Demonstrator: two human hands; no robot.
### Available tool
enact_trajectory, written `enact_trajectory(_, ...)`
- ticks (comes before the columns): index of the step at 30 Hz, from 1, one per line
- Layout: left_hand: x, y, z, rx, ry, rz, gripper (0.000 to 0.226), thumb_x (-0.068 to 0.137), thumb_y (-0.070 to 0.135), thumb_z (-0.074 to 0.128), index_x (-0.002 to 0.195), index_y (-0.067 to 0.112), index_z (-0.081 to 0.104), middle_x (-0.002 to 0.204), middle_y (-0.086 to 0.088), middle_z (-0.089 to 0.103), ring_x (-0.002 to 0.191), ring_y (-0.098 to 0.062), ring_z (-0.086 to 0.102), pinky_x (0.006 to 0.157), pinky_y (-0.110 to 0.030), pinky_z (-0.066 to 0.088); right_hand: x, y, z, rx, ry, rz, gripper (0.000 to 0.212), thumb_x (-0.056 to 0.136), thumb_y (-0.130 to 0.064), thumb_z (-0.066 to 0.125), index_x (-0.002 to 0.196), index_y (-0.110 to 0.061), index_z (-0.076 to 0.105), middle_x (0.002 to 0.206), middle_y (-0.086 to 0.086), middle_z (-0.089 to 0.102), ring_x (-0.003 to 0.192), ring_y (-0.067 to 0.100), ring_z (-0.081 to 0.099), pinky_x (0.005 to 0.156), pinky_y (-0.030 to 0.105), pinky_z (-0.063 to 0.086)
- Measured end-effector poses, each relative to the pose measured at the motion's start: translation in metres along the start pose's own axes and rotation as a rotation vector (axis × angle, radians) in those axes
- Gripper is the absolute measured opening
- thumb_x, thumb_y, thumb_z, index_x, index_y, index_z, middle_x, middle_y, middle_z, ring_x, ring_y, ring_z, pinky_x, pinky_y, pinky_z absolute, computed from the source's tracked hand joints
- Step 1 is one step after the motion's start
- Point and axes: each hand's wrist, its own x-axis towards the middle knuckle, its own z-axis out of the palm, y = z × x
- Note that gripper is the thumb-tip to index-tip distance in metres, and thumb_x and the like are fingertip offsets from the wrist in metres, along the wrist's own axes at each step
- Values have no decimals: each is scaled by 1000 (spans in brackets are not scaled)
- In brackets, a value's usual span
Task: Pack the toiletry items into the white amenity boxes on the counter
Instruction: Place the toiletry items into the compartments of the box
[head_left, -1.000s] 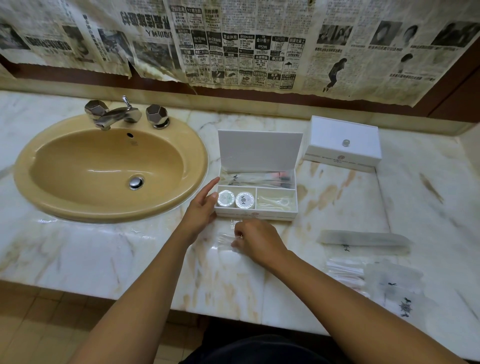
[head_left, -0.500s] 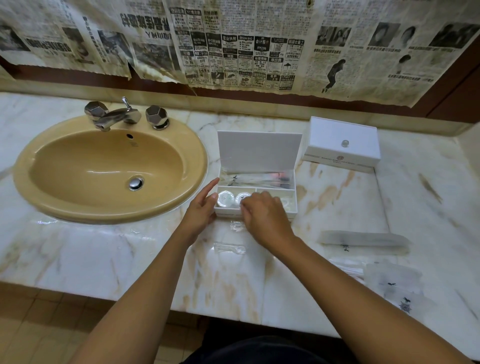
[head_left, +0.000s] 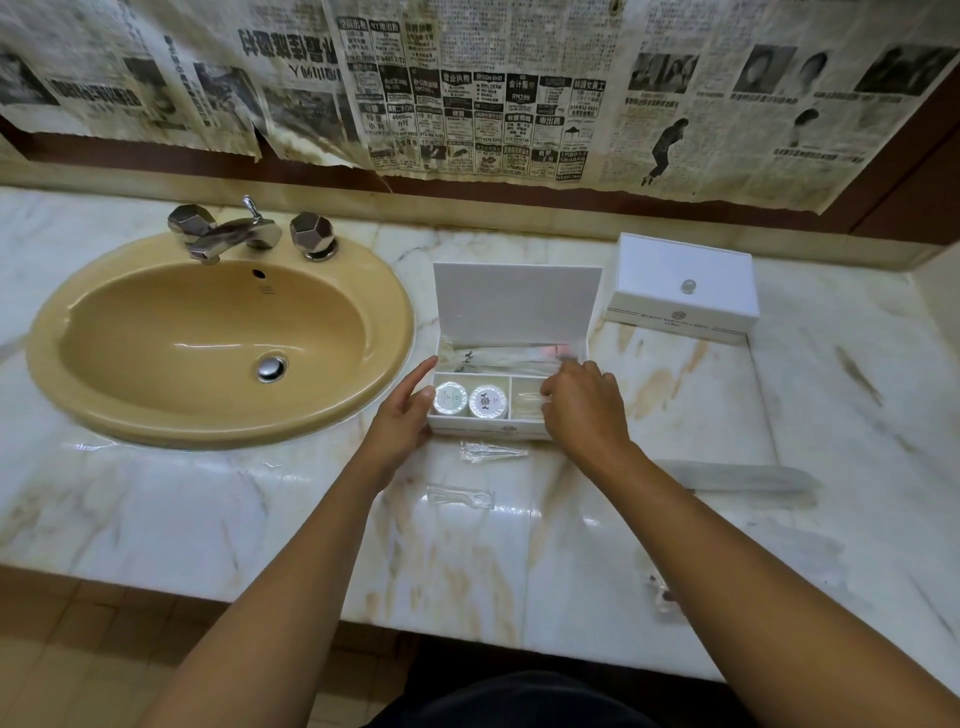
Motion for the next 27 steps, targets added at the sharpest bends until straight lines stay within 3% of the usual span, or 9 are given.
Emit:
enact_trajectory(4, 0, 1, 0, -9, -4, -1, 37, 104, 28, 44, 120, 61, 53, 87, 16, 43, 99, -15, 41, 74, -20, 43, -1, -2, 0, 112, -19, -15, 20, 94, -16, 55, 106, -8, 69, 123, 9, 57, 109, 26, 53, 85, 32, 42)
enact_trajectory(6, 0, 1, 0, -13, -7, -2, 38, 104, 29, 45, 119, 62, 54, 87, 17, 43, 100, -15, 40, 75, -20, 43, -2, -6, 1, 178, -87, 6, 29, 97, -29, 52, 84, -6, 64, 104, 8, 60, 99, 28, 56, 73, 30, 40)
enact_trajectory(8, 1, 0, 0, -14, -11, -3, 38, 104, 29, 45, 118, 63, 54, 87, 17, 42, 100, -15, 40, 75, -21, 43, -4, -8, 4, 221, -162, 44, 45, 98, -36, 49, 60, -12, 44, 78, 6, 52, 83, 31, 56, 65, 28, 34)
enact_trajectory(10, 1, 0, 0, -12, -10, -3, 39, 104, 29, 44, 118, 64, 54, 87, 17, 42, 100, -15, 40, 75, -21, 42, -6, -9, 5, 260, -201, 69, 50, 99, -37, 45, 54, -16, 35, 65, 1, 42, 72, 27, 50, 63, 28, 32)
enact_trajectory(13, 2, -1, -1, -13, -10, -1, 39, 104, 28, 45, 119, 63, 54, 88, 15, 43, 99, -15, 40, 75, -22, 42, -8, -8, 4, 273, -179, 46, 44, 98, -36, 45, 62, -13, 50, 73, 3, 53, 77, 26, 55, 63, 29, 36)
enact_trajectory(17, 2, -1, -1, -12, -17, 3, 39, 104, 29, 45, 120, 62, 54, 100, 5, 43, 98, -16, 41, 75, -22, 42, -10, -13, 3, 255, 31, -58, 28, 94, -29, 52, 102, -9, 70, 106, 9, 63, 104, 28, 56, 83, 35, 45)
enact_trajectory(21, 1, 0, 0, -18, -16, 7, 37, 104, 27, 44, 123, 58, 54, 102, 2, 44, 97, -15, 43, 74, -19, 44, -18, -30, 7, 382, 306, -200, 11, 81, -16, 66, 86, -7, 70, 83, 9, 63, 81, 31, 61, 67, 35, 50)
enact_trajectory(24, 1, -1, -1, -17, -8, 13, 38, 104, 26, 44, 125, 56, 54, 100, -3, 42, 93, -18, 41, 77, -26, 42, -29, -45, 16, 409, 267, -298, 7, 76, -14, 69, 82, -9, 69, 78, 5, 62, 75, 27, 60, 63, 31, 49)
enact_trajectory(27, 3, -3, -2, -3, -7, 18, 38, 104, 27, 44, 127, 57, 54, 100, -2, 43, 94, -18, 41, 79, -30, 40, -40, -53, 27, 392, 132, -340, 14, 80, -18, 68, 91, -10, 70, 88, 7, 63, 87, 28, 61, 69, 34, 51)
